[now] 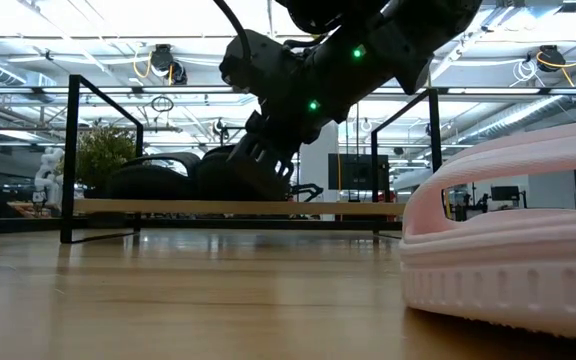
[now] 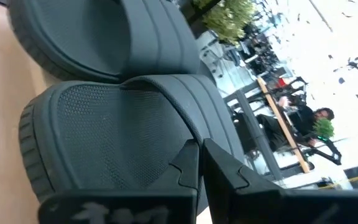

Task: Pick and place slides into the shelf
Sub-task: Put the black pair of slide on the shelf

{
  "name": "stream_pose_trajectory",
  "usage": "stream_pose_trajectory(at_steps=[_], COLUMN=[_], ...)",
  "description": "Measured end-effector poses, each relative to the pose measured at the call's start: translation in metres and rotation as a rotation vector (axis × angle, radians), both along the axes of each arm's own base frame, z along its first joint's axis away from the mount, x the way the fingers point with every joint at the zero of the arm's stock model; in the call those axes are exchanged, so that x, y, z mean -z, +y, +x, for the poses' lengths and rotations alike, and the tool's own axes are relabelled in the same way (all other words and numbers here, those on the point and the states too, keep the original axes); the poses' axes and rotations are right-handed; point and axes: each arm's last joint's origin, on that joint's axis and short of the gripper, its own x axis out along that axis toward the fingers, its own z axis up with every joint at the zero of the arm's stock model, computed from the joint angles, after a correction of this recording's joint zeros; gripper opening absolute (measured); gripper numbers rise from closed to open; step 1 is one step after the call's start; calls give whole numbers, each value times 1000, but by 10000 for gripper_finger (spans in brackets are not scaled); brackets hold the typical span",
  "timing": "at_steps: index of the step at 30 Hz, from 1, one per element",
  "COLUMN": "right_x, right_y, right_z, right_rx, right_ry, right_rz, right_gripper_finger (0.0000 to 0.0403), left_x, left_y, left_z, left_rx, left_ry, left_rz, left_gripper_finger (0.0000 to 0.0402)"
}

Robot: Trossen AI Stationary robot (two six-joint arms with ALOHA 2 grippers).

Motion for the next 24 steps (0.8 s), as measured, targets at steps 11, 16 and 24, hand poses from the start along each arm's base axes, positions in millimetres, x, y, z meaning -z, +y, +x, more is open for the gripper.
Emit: stream_pose_trajectory(at_steps=[11, 16, 24], right_x=[1, 1, 0], right_y=[1, 1, 2], right_z=[1, 1, 2], right_rx=[-42, -42, -60], right_ry=[-16, -28, -49], right_rz=[56, 70, 93], right_gripper_finger=[0, 2, 1], left_x=[0, 0, 0], left_y=[0, 0, 1], left_z=[0, 0, 1], left_rx=[-2, -2, -4], left_ry=[-4, -4, -6], left_rz=[1, 1, 1], left_gripper_finger=[250, 250, 250])
